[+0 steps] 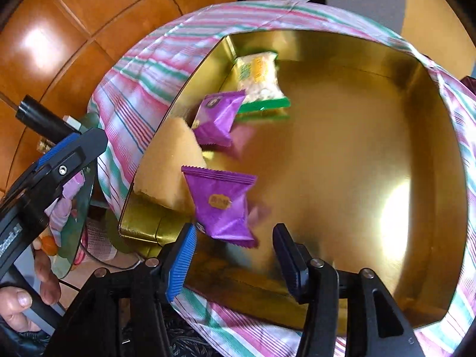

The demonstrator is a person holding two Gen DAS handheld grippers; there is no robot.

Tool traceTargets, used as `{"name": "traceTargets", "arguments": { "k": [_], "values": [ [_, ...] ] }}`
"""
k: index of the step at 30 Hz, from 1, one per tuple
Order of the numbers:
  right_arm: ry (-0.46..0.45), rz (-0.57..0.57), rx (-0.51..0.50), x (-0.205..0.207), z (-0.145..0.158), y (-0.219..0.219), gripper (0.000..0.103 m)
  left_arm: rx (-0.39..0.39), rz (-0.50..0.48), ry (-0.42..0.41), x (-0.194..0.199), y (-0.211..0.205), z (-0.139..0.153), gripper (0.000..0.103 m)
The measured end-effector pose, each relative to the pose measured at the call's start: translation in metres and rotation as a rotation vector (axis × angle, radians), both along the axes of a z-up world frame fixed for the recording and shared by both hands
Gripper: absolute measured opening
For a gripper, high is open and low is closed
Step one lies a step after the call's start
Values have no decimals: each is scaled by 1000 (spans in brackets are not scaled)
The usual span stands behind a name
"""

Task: Organize objects
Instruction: 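Release the sponge cake with the left gripper while the right gripper drops the purple packet into the tray, then move both tools back toward the remaining snacks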

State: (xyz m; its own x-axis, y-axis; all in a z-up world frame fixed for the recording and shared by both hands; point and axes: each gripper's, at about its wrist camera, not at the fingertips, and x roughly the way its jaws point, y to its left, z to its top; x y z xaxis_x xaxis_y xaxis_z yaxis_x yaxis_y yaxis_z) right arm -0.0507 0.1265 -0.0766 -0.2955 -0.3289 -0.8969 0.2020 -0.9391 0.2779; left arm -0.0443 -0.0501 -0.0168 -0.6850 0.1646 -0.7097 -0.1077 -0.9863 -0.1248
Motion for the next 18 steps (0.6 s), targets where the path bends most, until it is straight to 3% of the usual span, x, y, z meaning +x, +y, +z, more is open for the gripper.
{"name": "traceTargets", "arguments": {
  "k": [2, 12, 18],
  "values": [
    [25, -15, -7, 6, 8, 10, 64, -9, -11, 11, 0, 4, 4, 75],
    [210, -163, 45, 41, 55, 70, 66, -62, -120, 76, 8, 48, 27, 79],
    [259, -302, 75, 55, 73, 132, 68, -86, -206, 94, 12, 84, 34, 81]
  ]
}}
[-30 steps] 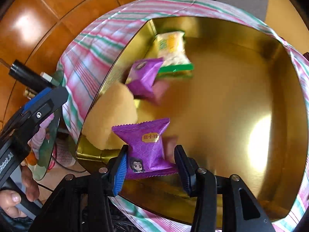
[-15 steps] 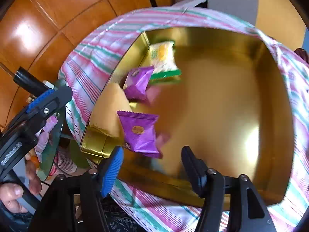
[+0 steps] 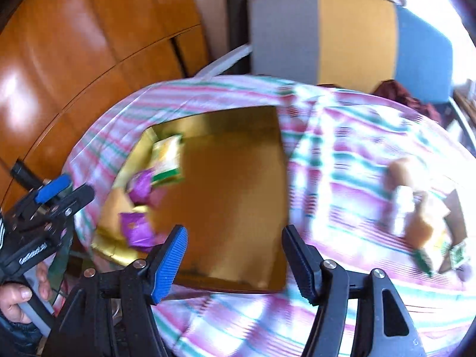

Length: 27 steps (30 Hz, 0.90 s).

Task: Organize objects
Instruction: 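Move both tools back toward the remaining snacks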

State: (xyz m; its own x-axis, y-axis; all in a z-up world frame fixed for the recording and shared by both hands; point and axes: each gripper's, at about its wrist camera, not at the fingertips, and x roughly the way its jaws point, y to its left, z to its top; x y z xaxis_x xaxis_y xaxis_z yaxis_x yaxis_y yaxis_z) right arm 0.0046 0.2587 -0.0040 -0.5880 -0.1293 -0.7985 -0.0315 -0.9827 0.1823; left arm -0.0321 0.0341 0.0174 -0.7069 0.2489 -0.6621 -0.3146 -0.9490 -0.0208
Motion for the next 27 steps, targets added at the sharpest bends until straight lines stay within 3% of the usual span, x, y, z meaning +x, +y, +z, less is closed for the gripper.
{"name": "traceTargets", "arguments": {
  "k": [11, 12, 14, 16, 22, 27],
  "values": [
    [12, -290, 112, 24, 12, 139, 68, -42, -156, 9, 3, 72, 6, 87],
    [12, -326, 128, 26, 10, 153, 70, -44, -171, 5, 3, 79, 6, 87],
    [23, -400, 153, 33, 9, 180, 83, -43, -208, -10, 2, 94, 7, 87],
    [35, -485, 157, 41, 3, 206, 84, -35, -240, -23, 1, 109, 8, 87],
    [52, -738, -18, 79, -22, 269, 84, -39, -345, -58, -1, 165, 10, 87],
    [92, -828, -101, 97, -19, 287, 84, -39, -430, -117, -1, 220, 2, 85]
  ]
}}
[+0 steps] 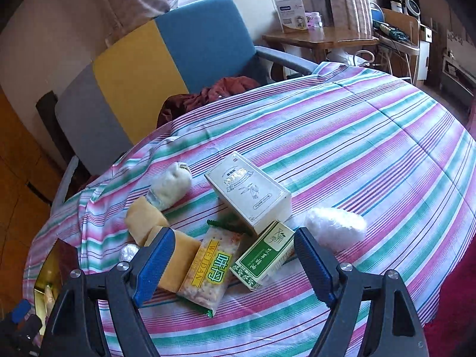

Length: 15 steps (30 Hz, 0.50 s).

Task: Organize objects
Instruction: 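Move both tools back toward the remaining snacks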

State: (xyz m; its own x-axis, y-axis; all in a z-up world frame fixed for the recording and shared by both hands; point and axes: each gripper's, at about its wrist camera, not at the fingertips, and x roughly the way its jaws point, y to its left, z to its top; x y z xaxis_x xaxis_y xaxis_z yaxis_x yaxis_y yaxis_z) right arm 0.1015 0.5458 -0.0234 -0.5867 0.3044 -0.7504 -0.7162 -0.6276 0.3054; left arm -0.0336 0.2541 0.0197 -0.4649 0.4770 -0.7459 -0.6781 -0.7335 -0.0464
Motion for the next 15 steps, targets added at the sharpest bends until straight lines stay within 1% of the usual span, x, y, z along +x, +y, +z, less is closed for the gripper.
{"name": "traceTargets", "arguments": {
  "k": [3, 6, 7, 8, 11, 15],
  "values": [
    [40, -19, -49, 7, 1, 7, 84, -21, -43, -20, 1, 31, -8, 78],
    [60, -26, -84, 10, 0, 10, 84, -35, -72, -77, -6, 60, -21, 66],
    [64, -25, -95, 11, 0, 11, 84, -41, -74, -100, -10, 70, -27, 61],
    [68, -23, -106, 11, -1, 11, 84, -42, -74, -134, -14, 79, -32, 56],
    [75, -14, -127, 11, -3, 11, 84, -23, -69, -222, -25, 101, -48, 53],
    [82, 1, -149, 10, -6, 10, 84, -3, -41, -299, -37, 126, -67, 53]
  ]
}}
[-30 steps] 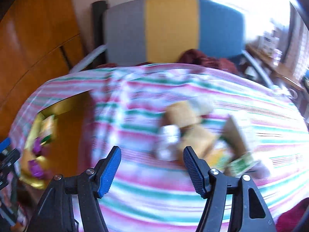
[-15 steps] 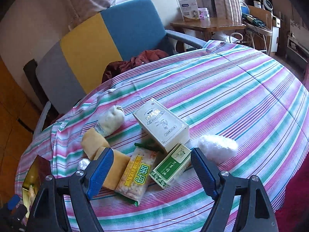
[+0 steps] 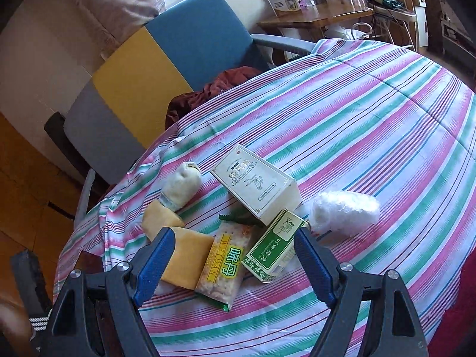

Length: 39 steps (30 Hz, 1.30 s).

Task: Organize objects
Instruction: 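Move both tools back toward the remaining snacks, then grasp the clear plastic bag with the left gripper while the right gripper grasps a yellow sponge block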

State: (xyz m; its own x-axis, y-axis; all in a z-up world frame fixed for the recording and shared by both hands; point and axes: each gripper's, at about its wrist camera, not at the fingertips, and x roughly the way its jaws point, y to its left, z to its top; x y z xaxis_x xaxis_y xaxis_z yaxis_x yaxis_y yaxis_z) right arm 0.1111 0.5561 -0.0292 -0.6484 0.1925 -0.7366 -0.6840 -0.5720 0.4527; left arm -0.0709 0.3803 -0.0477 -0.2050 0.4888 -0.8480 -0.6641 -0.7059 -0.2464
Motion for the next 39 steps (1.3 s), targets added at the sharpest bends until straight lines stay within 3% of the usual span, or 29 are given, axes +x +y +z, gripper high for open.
{"name": "traceTargets", "arguments": {
  "k": [7, 8, 11, 20, 32, 39],
  "values": [
    [6, 16, -39, -2, -5, 2, 84, 16, 33, -137, -22, 33, -38, 52],
    [4, 21, -40, -3, -5, 2, 84, 10, 36, -129, -23, 34, -40, 40],
    [1, 35, -43, -5, -6, 0, 84, 26, 21, -107, -22, 32, -39, 38],
    [-35, 119, -18, -19, -8, -13, 84, 36, 8, -31, -1, -8, -15, 38],
    [-176, 330, 23, -69, -22, -52, 84, 86, 10, 56, 28, -87, 21, 38],
    [-295, 319, 28, -114, -44, -53, 84, 118, 69, 67, 32, -140, 34, 39]
  ]
}}
